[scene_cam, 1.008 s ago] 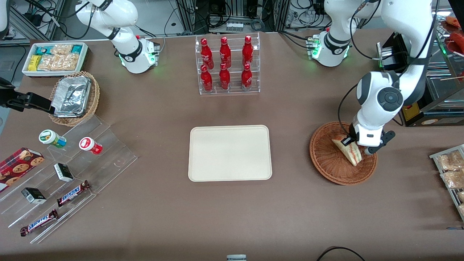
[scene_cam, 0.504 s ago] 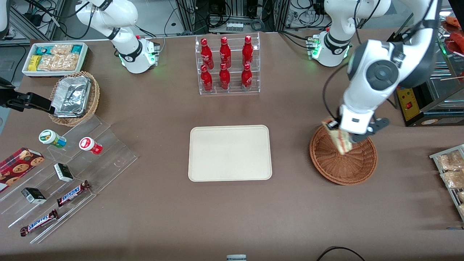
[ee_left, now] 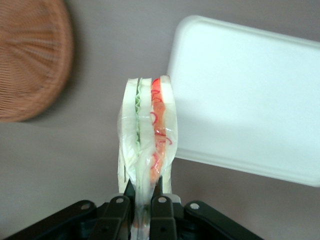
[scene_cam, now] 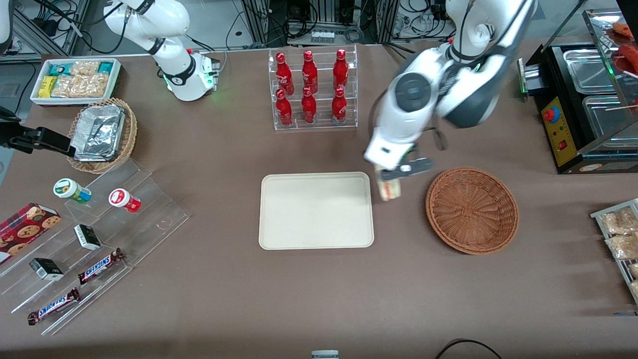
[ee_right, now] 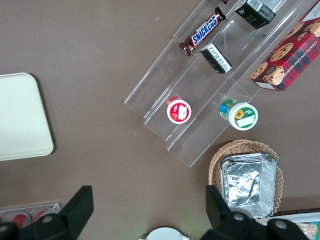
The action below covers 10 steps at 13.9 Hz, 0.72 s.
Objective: Place sandwich from basket to tray
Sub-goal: 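Lift the sandwich and carry it with the left gripper over the cream tray, then lower the sandwich onto the tray and open the left gripper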
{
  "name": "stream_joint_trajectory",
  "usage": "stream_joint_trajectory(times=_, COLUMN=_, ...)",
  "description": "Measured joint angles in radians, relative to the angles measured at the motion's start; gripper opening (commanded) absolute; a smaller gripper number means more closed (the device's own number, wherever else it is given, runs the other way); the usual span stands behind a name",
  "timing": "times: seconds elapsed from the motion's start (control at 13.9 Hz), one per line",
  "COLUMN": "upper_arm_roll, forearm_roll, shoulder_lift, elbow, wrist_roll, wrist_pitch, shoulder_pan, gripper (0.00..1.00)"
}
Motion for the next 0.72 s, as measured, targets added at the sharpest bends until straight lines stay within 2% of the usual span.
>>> stream_joint_trajectory(times=0.29, upper_arm_roll=0.0, forearm_roll=0.017, shoulder_lift=0.199, elbow=0.155, wrist_roll=-0.046, wrist_pitch=0.08, shoulder_pan=-0.131, gripper=0.06)
stream_joint_trajectory(times=0.72, upper_arm_roll=0.001, forearm_roll=0.226, shoulder_lift=0.411, elbow=0.239, wrist_roll=-0.181, wrist_pitch=0.252, shoulder_pan=-0.214, gripper=0.07)
